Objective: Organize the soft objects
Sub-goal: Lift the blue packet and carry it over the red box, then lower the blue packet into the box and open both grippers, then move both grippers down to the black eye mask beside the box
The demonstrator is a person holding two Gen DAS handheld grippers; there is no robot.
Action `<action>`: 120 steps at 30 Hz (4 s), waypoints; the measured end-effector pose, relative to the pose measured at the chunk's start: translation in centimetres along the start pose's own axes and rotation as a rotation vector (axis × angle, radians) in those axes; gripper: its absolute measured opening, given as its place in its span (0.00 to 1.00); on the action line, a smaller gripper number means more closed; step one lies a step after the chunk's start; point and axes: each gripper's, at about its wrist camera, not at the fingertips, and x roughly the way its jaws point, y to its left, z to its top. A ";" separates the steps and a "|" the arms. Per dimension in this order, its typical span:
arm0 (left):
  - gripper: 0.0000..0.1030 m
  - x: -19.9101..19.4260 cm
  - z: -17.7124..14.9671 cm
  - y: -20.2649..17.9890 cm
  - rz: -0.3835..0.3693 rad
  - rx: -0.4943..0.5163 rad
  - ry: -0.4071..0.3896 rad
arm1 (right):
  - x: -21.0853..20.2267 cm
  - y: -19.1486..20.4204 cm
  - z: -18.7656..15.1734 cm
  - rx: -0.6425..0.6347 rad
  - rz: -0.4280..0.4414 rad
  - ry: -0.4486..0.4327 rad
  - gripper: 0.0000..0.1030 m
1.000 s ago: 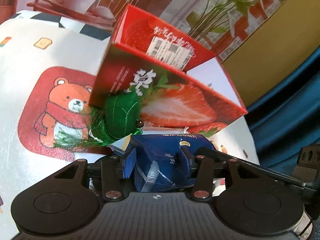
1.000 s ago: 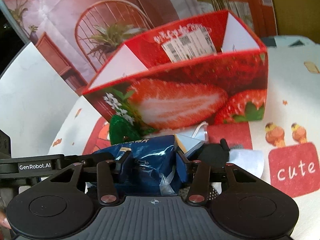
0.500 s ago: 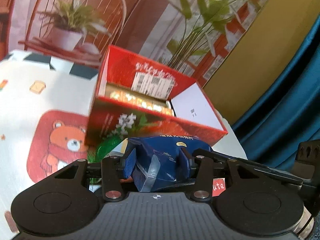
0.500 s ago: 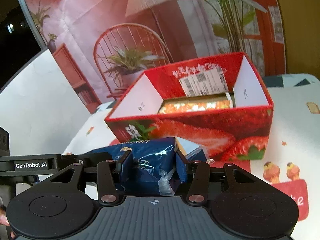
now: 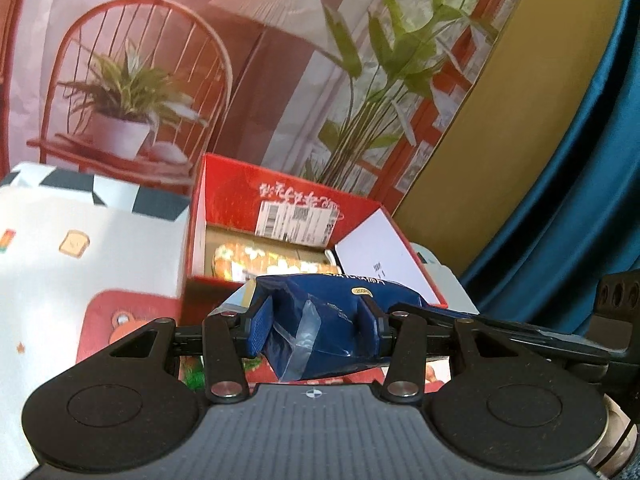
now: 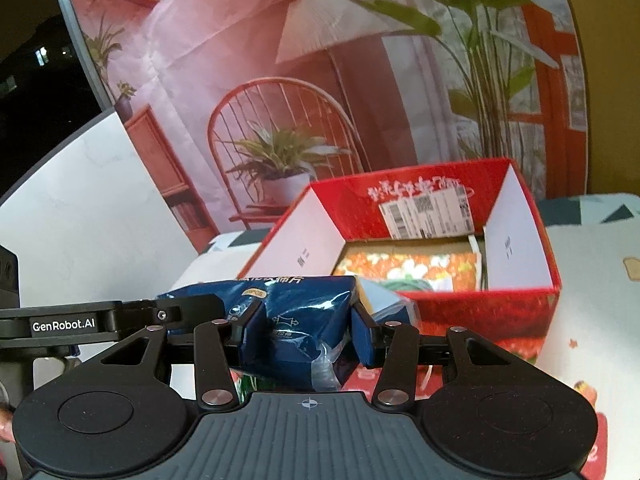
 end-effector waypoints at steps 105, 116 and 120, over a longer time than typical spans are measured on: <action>0.43 2.7 -10.8 2.2 0.223 0.024 0.262 | 4.5 -1.4 -12.2 -0.187 -0.184 0.171 0.48; 0.44 3.0 -11.9 2.7 0.211 0.010 0.262 | 4.2 -2.4 -12.3 -0.122 -0.155 0.164 0.48; 0.44 3.0 -12.2 2.9 0.201 0.011 0.258 | 3.3 -2.9 -11.3 -0.095 -0.158 0.112 0.47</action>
